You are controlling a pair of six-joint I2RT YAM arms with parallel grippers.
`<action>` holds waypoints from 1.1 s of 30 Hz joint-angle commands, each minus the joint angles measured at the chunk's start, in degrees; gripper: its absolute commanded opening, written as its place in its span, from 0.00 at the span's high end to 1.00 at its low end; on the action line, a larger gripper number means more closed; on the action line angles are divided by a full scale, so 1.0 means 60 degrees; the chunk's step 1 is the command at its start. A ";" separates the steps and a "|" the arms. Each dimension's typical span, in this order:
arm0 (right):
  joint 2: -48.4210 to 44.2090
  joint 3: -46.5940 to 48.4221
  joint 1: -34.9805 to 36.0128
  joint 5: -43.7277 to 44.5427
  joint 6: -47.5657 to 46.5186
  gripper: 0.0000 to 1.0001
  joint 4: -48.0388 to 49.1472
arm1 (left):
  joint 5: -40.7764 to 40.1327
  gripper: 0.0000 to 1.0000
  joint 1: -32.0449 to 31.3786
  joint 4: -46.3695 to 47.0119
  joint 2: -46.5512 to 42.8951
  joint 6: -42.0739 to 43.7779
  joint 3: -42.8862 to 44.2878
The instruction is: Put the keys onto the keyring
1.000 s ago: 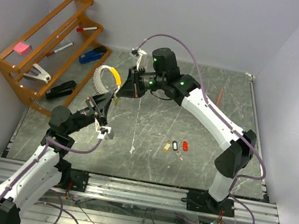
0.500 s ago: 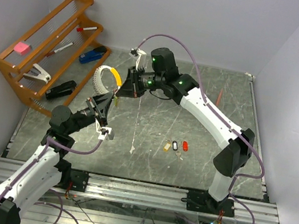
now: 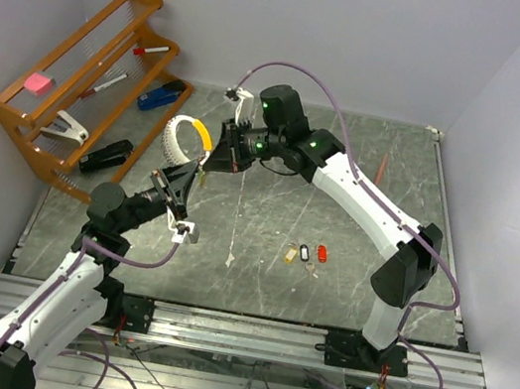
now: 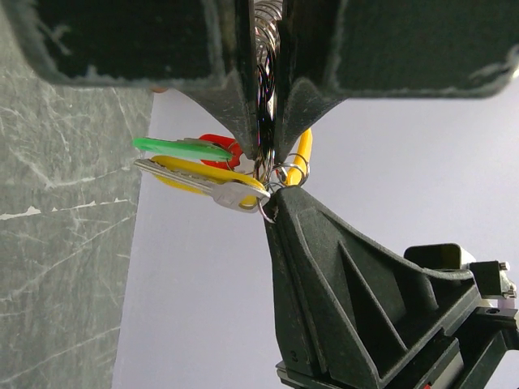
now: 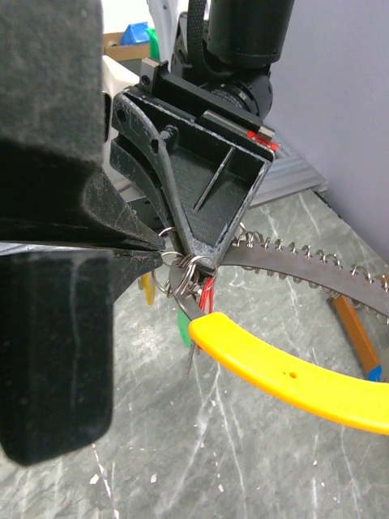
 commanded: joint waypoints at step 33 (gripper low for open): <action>0.0317 0.0655 0.0342 0.1131 -0.0560 1.00 -0.0867 | 0.0313 0.93 -0.0076 -0.0218 -0.0012 0.0406 0.0565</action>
